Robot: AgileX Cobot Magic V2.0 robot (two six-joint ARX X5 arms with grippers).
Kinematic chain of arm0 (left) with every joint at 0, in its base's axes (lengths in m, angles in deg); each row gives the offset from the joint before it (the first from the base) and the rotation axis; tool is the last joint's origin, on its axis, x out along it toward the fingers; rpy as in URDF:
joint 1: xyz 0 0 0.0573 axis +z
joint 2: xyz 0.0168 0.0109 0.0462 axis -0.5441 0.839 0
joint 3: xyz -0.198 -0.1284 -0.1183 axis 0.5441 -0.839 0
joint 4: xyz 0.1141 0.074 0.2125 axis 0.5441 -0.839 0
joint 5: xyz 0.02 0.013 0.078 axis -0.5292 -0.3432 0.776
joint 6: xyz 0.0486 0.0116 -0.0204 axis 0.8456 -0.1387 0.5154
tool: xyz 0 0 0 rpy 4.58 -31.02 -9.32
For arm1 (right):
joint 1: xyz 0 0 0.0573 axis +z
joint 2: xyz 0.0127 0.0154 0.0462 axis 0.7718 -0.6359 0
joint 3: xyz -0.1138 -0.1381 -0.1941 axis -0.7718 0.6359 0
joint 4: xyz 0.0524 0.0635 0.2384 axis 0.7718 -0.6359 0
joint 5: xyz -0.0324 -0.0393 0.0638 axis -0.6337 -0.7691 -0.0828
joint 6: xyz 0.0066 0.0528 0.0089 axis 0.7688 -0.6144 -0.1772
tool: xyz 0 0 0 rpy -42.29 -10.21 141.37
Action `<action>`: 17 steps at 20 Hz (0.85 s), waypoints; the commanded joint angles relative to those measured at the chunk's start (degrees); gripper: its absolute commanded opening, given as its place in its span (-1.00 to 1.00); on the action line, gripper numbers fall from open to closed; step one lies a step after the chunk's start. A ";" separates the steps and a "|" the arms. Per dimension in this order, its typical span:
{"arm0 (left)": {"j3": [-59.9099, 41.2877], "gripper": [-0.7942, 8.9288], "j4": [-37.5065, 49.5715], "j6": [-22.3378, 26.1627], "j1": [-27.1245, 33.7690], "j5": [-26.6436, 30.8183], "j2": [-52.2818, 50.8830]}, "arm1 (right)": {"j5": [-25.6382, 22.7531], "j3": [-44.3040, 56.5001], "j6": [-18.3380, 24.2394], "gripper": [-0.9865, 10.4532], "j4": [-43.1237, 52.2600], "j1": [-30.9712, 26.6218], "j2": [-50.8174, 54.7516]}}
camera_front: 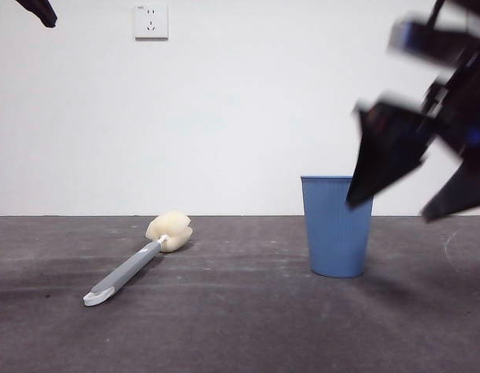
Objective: Pick up the cup brush,pick up the cup,insert the brush into the cup,clean the cup,put the cup brush back,put the cup back to the fixed position on the table
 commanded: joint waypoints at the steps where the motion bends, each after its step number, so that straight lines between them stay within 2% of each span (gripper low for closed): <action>1: -0.48 0.00 0.37 1.68 0.09 -1.25 -0.11 | 4.24 -0.70 -3.02 0.05 -7.19 0.28 11.43; 4: -0.48 -0.01 0.44 3.52 0.09 -2.91 -0.11 | 4.22 -5.64 -5.03 0.02 -17.73 0.28 23.87; 6: -0.48 -0.02 0.42 4.13 0.09 -3.02 -0.11 | 4.22 -9.70 -5.07 -0.21 -24.68 0.31 28.26; 7: -0.48 -0.14 0.42 4.17 0.09 -3.28 -0.11 | 4.26 -11.54 -5.09 -0.32 -27.89 0.31 29.59; 10: -0.48 -0.77 0.42 4.17 0.09 -4.59 -0.11 | 4.33 -15.58 -5.07 -0.64 -36.46 0.31 30.49; 11: -0.48 -0.86 0.37 4.17 0.09 -4.59 -0.11 | 4.44 -16.24 -5.07 -0.74 -38.77 0.31 30.47; 12: -0.48 -0.85 0.39 4.22 0.09 -4.61 -0.11 | 5.70 -16.48 -5.03 -0.84 -40.28 0.31 30.32; 14: -0.48 -0.85 0.39 4.22 0.09 -4.63 -0.11 | 8.72 -16.48 -4.98 -0.86 -41.29 0.31 30.29; 17: -0.48 -0.85 0.39 4.24 0.09 -4.48 -0.11 | 8.72 -16.48 -5.03 -0.85 -41.24 0.31 30.32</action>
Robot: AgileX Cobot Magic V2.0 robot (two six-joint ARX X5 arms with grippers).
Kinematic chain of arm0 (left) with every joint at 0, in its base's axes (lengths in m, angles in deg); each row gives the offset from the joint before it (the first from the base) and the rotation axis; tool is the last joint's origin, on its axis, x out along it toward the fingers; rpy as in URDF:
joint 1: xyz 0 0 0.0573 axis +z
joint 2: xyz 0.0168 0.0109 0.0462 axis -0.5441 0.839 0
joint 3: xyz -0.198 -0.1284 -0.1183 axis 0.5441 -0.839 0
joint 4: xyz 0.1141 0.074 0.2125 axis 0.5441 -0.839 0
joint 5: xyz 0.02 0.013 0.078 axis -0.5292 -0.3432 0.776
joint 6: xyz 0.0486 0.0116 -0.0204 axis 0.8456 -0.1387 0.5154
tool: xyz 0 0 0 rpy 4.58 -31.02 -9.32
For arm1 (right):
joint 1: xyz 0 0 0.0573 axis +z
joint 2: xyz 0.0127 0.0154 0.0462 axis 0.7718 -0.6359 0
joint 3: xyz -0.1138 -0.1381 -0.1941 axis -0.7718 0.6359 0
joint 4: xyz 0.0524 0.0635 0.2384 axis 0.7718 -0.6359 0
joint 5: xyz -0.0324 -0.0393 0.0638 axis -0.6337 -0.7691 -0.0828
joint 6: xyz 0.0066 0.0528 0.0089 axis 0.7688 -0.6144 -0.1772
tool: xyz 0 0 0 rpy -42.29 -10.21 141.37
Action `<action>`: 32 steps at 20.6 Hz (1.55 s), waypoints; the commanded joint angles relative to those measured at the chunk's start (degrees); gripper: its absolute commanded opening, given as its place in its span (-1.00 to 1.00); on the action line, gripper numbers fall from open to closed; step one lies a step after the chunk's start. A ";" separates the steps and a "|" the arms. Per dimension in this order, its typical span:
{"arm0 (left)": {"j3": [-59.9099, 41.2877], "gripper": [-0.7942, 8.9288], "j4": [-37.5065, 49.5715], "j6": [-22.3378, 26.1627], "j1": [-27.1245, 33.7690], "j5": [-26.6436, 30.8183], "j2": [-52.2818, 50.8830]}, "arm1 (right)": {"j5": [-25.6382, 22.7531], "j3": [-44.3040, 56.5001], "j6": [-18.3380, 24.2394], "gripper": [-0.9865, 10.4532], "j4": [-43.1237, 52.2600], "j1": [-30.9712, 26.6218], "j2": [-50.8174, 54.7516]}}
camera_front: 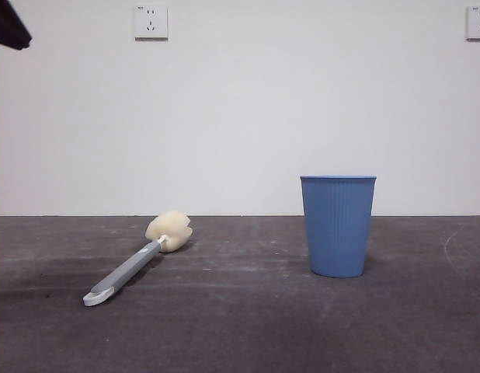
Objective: Pick up the cup brush,pick up the cup,insert the brush into the cup,clean the cup,put the cup brush back,put the cup back to the fixed position on the table
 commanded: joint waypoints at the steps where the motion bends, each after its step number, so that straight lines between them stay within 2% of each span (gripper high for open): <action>1: -0.48 -0.85 0.37 0.76 0.09 0.13 -0.11 | -0.15 -0.17 -0.35 -0.85 0.37 0.11 0.00; 16: -0.48 -0.84 0.31 0.72 0.09 0.22 -0.09 | -0.37 -0.17 -0.17 -0.82 -0.31 0.11 0.00; 18: -0.48 -0.84 1.01 6.58 0.15 3.87 -0.09 | -0.37 -0.17 -0.20 -0.82 -0.31 0.11 0.00; 22: -0.52 -0.84 10.80 24.37 2.54 20.74 -0.81 | -0.37 -0.17 -0.20 -0.82 -0.33 0.11 0.00; 23: -0.57 -0.84 14.43 29.00 5.51 20.61 -1.75 | -0.35 -0.17 -0.20 -0.82 -0.35 0.11 0.00; 24: -0.61 -0.84 17.07 31.32 8.52 18.27 -2.86 | -0.37 -0.17 -0.20 -0.82 -0.37 0.11 0.00; 27: -1.53 -0.84 25.00 37.73 19.96 6.47 -7.37 | -0.37 -0.17 -0.20 -0.82 -0.39 0.11 0.00; 29: -4.17 -0.84 30.18 39.39 24.94 3.30 -10.34 | -0.35 -0.17 -0.20 -0.82 -0.39 0.11 0.00; 32: -8.57 -0.84 32.09 39.30 28.46 2.93 -14.01 | -0.37 -0.17 -0.20 -0.82 -0.39 0.11 0.00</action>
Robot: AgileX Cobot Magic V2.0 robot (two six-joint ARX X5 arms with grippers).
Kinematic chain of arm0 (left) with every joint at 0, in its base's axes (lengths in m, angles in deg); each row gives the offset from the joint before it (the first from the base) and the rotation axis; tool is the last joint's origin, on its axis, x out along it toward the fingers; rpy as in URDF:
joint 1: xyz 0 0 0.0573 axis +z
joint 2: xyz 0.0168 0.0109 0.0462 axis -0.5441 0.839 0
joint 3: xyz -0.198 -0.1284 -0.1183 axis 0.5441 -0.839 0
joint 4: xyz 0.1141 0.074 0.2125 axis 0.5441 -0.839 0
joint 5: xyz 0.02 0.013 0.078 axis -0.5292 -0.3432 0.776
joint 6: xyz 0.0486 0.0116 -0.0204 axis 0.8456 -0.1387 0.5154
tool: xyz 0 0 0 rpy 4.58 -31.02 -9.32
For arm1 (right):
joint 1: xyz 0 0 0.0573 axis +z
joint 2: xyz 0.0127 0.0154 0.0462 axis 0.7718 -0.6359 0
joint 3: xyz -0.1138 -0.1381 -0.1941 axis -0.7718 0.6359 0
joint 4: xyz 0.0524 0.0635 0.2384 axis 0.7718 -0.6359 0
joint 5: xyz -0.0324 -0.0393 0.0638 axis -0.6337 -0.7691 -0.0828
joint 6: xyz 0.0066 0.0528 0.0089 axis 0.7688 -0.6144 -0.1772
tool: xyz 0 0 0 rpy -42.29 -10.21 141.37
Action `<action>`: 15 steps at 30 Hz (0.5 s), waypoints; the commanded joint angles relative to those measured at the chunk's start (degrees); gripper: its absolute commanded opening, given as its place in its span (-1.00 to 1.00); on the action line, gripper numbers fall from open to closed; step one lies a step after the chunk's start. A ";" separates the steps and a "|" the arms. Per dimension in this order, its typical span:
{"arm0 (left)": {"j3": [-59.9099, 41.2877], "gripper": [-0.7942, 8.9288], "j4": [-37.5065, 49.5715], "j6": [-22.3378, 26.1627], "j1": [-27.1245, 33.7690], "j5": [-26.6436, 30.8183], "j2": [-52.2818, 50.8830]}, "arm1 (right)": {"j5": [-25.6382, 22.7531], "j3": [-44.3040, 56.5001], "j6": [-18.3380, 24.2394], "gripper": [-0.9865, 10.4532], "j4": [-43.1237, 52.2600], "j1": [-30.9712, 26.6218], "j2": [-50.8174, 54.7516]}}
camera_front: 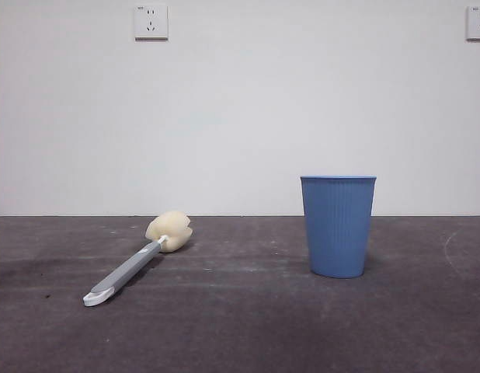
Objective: Pick up the cup brush,pick up the cup,insert the brush into the cup,clean the cup,put the cup brush back,put the cup back to the fixed position on the table
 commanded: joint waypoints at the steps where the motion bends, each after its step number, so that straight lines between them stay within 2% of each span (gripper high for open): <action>1: -5.79 -0.84 0.79 1.84 3.08 -0.52 -3.39 | -0.17 -0.15 -0.20 -0.82 0.07 0.11 0.00; 3: -10.45 -0.84 2.14 1.14 4.76 -0.59 -6.01 | -0.17 -0.15 -0.20 -0.82 0.07 0.11 0.00; 9: -25.53 -0.84 5.70 -5.46 8.39 -0.76 -13.94 | -0.17 -0.15 -0.20 -0.82 0.02 0.11 0.00; 15: -33.92 -0.84 5.60 -9.49 8.81 -0.72 -19.50 | -0.17 -0.15 -0.20 -0.82 0.00 0.11 0.00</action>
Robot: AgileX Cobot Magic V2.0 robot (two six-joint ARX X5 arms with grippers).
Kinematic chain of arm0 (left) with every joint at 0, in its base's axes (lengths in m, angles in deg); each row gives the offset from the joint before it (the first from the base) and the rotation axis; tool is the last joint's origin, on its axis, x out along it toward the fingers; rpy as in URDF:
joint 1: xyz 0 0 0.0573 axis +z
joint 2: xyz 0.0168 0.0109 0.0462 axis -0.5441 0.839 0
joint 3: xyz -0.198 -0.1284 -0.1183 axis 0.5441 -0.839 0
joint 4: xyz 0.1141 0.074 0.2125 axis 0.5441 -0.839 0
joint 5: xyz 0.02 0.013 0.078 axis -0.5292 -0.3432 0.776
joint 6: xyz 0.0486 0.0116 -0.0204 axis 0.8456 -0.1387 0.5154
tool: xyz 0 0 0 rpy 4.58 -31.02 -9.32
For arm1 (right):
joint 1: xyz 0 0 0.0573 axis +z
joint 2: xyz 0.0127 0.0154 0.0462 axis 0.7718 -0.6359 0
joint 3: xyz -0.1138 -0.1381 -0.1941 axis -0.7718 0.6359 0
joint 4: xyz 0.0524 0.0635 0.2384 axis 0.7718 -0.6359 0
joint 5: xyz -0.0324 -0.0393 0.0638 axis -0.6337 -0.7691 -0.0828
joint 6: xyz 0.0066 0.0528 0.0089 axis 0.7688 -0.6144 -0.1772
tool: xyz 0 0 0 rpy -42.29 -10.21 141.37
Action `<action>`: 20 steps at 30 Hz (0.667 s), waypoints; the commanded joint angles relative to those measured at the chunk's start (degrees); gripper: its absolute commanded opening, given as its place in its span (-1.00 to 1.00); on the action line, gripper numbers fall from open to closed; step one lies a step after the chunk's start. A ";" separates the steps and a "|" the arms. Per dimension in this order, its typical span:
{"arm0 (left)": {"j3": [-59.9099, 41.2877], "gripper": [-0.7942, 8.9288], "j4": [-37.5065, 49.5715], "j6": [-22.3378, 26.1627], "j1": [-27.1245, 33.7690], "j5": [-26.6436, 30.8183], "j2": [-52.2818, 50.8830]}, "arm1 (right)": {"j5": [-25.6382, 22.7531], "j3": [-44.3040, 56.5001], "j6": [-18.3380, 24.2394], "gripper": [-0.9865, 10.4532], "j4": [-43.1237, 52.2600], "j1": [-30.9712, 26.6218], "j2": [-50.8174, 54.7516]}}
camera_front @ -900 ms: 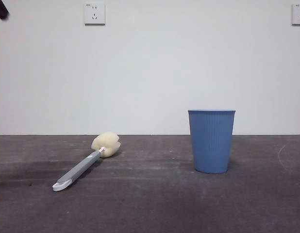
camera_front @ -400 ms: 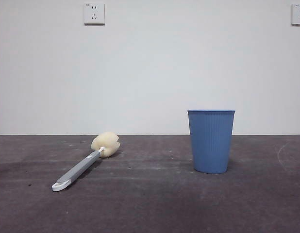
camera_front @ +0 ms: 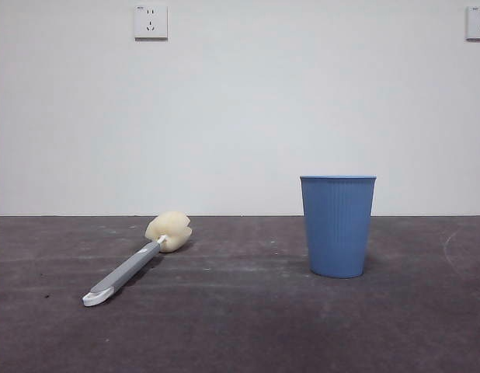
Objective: Pick up the cup brush,pick up the cup,insert the brush into the cup,clean the cup,put the cup brush back,put the cup back to the fixed position on the table
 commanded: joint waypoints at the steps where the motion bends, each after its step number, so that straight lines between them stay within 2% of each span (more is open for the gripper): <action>1: -2.14 -0.84 -1.09 -3.15 0.22 -0.09 -2.10 | -0.17 -0.15 -0.20 -0.82 0.04 0.11 0.00; 7: -2.14 -0.84 -13.29 -3.72 0.24 -0.13 -4.26 | -0.17 -0.15 -0.20 -0.82 0.02 0.11 0.00; 9: -2.12 -0.84 -12.98 -3.89 0.24 -1.79 -4.22 | -0.15 -0.15 -0.20 -0.82 0.00 0.11 0.00; 12: -2.12 -0.84 -12.66 -5.29 0.24 -2.14 -4.22 | -0.17 -0.15 -0.20 -0.82 -0.02 0.11 0.00; 20: -2.12 -0.84 -12.46 -5.31 0.33 -2.60 -4.22 | -0.17 -0.15 -0.17 -0.82 -0.02 0.11 0.00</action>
